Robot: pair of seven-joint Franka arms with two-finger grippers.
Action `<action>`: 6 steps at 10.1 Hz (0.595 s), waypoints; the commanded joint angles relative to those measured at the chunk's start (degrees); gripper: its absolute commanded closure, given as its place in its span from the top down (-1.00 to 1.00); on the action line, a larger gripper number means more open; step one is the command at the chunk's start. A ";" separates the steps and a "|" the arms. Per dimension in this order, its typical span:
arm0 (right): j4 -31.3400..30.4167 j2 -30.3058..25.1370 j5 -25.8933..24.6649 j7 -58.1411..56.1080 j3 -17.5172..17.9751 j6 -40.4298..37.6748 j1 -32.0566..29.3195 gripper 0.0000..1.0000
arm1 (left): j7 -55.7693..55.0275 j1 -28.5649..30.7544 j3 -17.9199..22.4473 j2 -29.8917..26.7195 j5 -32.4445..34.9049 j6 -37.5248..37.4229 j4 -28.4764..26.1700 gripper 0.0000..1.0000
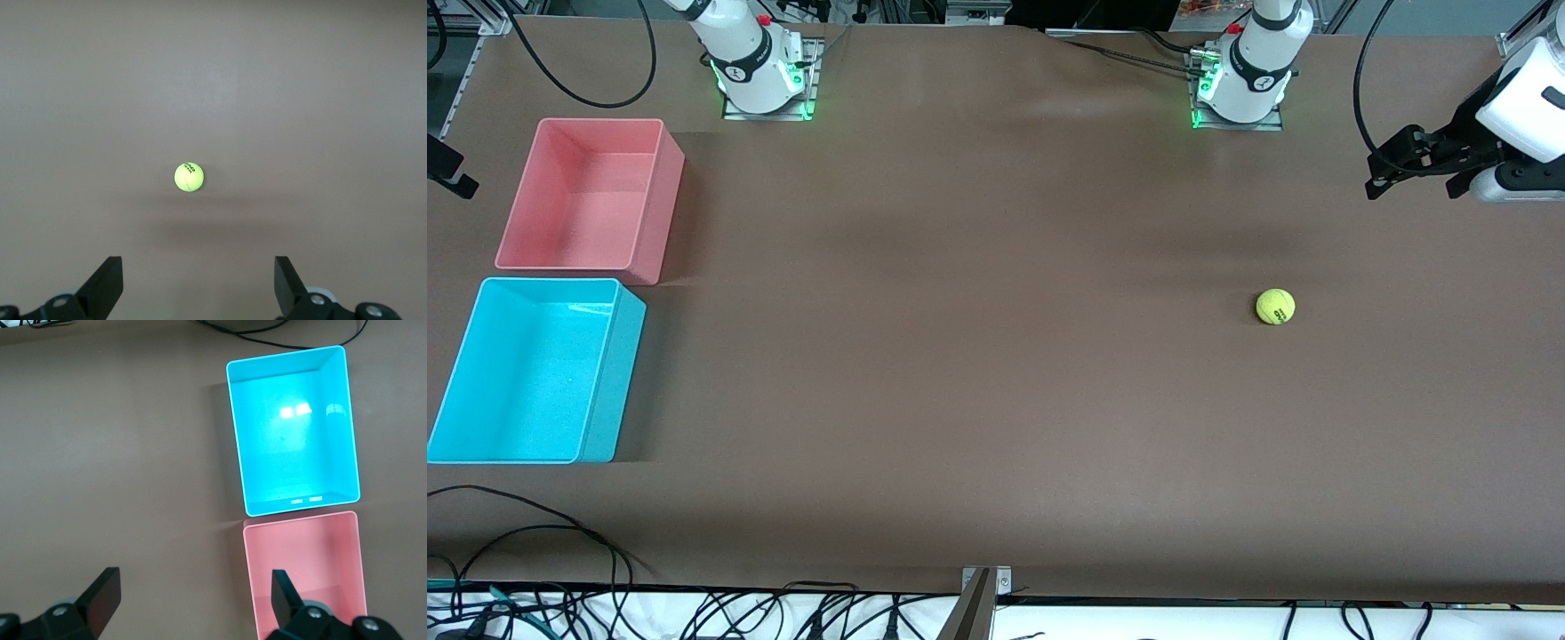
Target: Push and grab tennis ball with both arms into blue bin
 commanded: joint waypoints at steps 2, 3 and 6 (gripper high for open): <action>1.12 0.13 1.14 -0.81 -0.02 -0.59 -0.12 1.00 | -0.06 -0.01 0.00 0.99 0.69 -1.65 2.39 1.00; 1.12 0.13 1.06 -0.81 0.15 -0.76 -0.12 1.00 | 0.03 -0.01 -0.09 0.99 0.69 -1.65 2.39 1.00; 1.12 0.13 1.14 -0.81 0.07 -0.68 -0.12 1.00 | -0.06 0.07 0.00 0.99 0.86 -1.65 2.30 1.00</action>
